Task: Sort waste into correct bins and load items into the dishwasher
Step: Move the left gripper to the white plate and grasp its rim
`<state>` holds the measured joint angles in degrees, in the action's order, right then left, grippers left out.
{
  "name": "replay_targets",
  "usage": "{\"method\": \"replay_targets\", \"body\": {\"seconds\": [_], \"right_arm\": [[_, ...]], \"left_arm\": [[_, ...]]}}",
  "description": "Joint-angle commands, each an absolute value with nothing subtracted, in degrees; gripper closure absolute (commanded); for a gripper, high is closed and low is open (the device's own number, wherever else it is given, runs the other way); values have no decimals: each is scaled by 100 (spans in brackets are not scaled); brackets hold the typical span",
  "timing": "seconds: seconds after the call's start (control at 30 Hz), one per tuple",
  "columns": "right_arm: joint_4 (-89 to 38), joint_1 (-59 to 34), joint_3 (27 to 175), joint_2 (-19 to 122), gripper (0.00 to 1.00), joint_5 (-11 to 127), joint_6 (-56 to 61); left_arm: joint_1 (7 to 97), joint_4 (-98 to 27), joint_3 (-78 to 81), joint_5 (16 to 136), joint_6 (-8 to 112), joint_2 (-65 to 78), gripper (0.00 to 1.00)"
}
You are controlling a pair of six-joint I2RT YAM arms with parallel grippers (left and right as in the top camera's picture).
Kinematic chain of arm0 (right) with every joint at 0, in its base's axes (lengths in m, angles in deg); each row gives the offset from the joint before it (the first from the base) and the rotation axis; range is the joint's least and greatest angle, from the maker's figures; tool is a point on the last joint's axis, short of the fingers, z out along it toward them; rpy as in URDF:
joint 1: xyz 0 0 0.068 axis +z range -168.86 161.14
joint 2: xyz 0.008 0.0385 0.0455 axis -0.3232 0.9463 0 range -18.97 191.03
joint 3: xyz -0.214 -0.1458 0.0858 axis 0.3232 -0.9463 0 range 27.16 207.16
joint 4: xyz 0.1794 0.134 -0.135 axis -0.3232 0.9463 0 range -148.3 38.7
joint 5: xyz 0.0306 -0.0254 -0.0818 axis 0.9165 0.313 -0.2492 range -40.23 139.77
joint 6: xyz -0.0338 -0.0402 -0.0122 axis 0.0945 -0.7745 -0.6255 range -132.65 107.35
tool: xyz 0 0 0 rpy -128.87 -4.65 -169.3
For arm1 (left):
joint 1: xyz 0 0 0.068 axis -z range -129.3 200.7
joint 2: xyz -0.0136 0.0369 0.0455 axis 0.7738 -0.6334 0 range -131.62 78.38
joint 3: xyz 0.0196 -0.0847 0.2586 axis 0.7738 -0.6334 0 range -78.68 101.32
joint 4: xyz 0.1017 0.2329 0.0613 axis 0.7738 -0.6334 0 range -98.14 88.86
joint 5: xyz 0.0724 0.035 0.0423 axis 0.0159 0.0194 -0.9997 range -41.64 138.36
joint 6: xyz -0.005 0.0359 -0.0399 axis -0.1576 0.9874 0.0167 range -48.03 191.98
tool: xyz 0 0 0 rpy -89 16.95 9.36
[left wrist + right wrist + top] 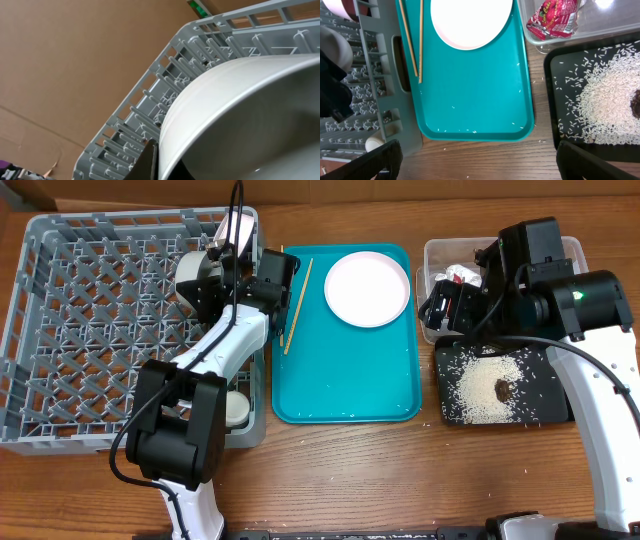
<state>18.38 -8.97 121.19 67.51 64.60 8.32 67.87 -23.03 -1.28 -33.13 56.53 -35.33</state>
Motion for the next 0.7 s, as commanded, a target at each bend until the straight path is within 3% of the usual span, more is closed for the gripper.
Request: {"method": "replay_targets", "body": {"seconds": [0.0, 0.37, 0.4, 0.5, 0.67], "right_arm": [[1830, -886, 12113, 6753, 0, 6482, 828], [1836, -886, 12113, 6753, 0, 6482, 828], [1836, -886, 12113, 6753, 0, 6482, 828], [1836, -886, 12113, 6753, 0, 6482, 828], [1834, -886, 12113, 6753, 0, 6482, 828]], "left_arm": [[6870, -2454, -108, -3455, 5697, -3616, 96], [7145, -3594, -108, -2378, 5680, -3616, 93], [7167, -3684, -108, -2378, 5653, -3616, 89], [7211, -3813, -106, -2382, 5660, -3614, 51], [7250, -3874, -71, -2376, 5662, -3590, 34]]}}
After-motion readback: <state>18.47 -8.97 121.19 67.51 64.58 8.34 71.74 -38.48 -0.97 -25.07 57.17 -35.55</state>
